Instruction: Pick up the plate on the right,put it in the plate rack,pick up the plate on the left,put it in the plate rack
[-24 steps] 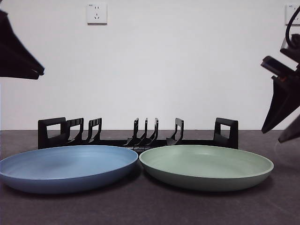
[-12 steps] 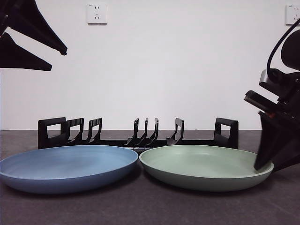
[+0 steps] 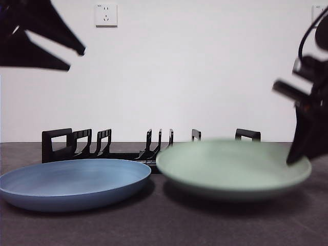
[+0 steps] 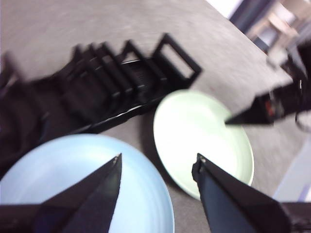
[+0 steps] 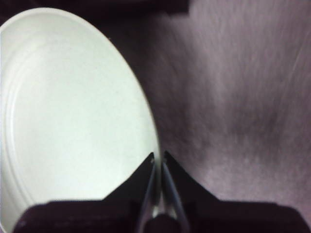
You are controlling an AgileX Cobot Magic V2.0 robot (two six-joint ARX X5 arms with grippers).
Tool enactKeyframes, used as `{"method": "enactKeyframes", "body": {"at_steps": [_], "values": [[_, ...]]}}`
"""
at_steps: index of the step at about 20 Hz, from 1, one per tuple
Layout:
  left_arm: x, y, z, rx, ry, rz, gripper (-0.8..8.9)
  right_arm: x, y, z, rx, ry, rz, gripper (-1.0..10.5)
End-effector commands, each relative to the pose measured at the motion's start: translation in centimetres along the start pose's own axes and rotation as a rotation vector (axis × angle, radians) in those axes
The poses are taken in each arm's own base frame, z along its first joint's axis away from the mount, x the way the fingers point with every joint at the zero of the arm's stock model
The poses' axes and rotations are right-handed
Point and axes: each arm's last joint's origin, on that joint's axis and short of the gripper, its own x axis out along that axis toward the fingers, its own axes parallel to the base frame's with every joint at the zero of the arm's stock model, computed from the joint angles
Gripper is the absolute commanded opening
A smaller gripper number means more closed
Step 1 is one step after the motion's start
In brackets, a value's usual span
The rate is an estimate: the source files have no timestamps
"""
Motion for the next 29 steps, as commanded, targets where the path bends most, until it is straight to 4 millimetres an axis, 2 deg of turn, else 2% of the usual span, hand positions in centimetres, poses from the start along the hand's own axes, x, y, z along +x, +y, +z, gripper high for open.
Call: {"method": "enactKeyframes", "body": {"at_steps": [1,5,9,12,17,21,29], "values": [[0.2,-1.4,0.9,0.208,-0.008,-0.051,2.53,-1.8,0.9,0.5,-0.003,-0.087,0.029,-0.1],[0.7,-4.0,1.8,0.388,0.01,-0.056,2.53,-4.0,2.1,1.8,-0.016,-0.107,0.036,-0.1],[1.2,-7.3,1.7,0.662,0.062,-0.009,2.52,-5.5,3.6,3.3,-0.062,-0.082,0.041,-0.1],[2.1,-10.0,1.0,0.858,0.09,0.032,2.52,-6.2,4.8,4.3,-0.095,-0.071,0.052,-0.1],[3.7,-13.3,-1.2,1.118,0.165,0.027,2.52,-6.9,6.2,4.9,-0.132,-0.02,0.058,-0.1],[5.4,-14.4,-2.8,1.199,0.244,0.016,2.51,-7.2,6.7,5.0,-0.144,-0.012,0.072,-0.1],[8.2,-14.0,-4.3,1.239,0.346,0.071,2.47,-7.2,7.0,4.5,-0.151,0.038,0.068,-0.1]]}}
